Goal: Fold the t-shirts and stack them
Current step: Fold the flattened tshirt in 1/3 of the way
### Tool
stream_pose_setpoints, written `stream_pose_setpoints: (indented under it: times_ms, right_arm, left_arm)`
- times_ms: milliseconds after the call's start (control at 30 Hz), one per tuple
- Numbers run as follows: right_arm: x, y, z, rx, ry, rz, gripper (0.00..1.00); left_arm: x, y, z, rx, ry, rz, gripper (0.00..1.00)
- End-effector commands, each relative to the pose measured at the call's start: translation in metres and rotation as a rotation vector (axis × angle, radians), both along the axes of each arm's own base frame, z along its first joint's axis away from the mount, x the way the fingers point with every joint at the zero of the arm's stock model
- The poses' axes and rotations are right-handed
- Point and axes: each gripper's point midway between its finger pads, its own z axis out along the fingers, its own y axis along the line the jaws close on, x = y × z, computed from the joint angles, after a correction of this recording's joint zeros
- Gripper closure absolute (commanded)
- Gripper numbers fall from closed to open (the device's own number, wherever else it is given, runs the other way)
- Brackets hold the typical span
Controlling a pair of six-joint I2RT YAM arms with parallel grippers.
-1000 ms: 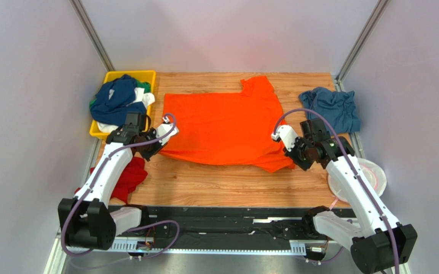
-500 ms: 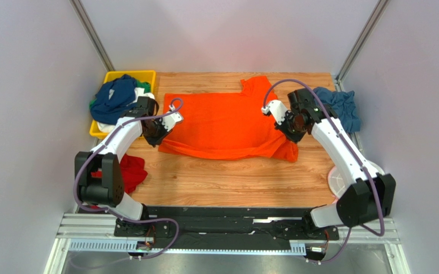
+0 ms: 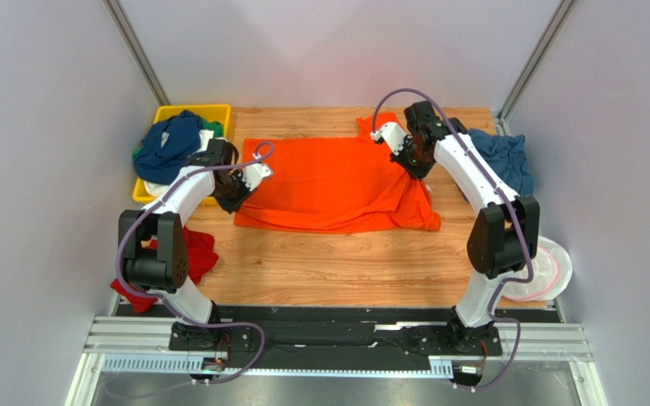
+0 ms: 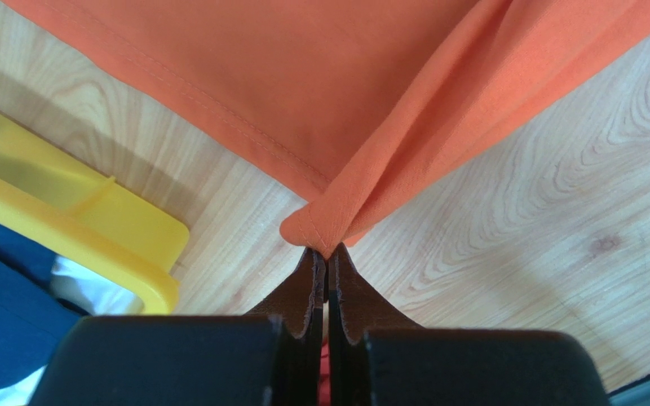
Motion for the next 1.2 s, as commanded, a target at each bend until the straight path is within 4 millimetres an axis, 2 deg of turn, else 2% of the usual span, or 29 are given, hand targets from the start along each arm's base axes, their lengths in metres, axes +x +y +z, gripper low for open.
stream_pose_setpoints:
  times_ms: [0, 167, 300, 500, 633, 733, 867, 1167]
  right_arm:
    - [0.030, 0.004, 0.011, -0.012, -0.049, 0.010, 1.00]
    - [0.047, 0.009, 0.006, -0.017, -0.050, 0.011, 1.00]
    - [0.055, 0.010, -0.010, -0.025, -0.025, 0.008, 1.00]
    - [0.061, 0.011, -0.034, -0.038, 0.005, 0.008, 1.00]
    - [0.059, 0.011, -0.043, -0.041, 0.018, 0.007, 1.00]
    - [0.062, 0.004, -0.043, -0.071, 0.007, -0.007, 1.00]
    - [0.064, 0.003, -0.042, -0.072, -0.003, -0.009, 1.00]
    - [0.068, -0.014, -0.044, -0.100, -0.005, -0.035, 1.00]
  left_arm:
    - [0.017, -0.002, 0.016, -0.015, -0.049, 0.006, 1.00]
    - [0.016, 0.002, 0.017, 0.005, -0.052, 0.014, 1.00]
    - [0.013, 0.006, 0.020, 0.017, -0.065, 0.034, 1.00]
    - [0.004, 0.009, 0.034, 0.021, -0.102, 0.057, 1.00]
    - [-0.002, 0.008, 0.043, 0.014, -0.111, 0.059, 1.00]
    - [-0.003, 0.008, 0.049, 0.010, -0.123, 0.058, 1.00]
    - [-0.003, 0.011, 0.047, 0.030, -0.112, 0.061, 1.00]
    - [0.009, 0.013, 0.031, 0.051, -0.080, 0.064, 1.00]
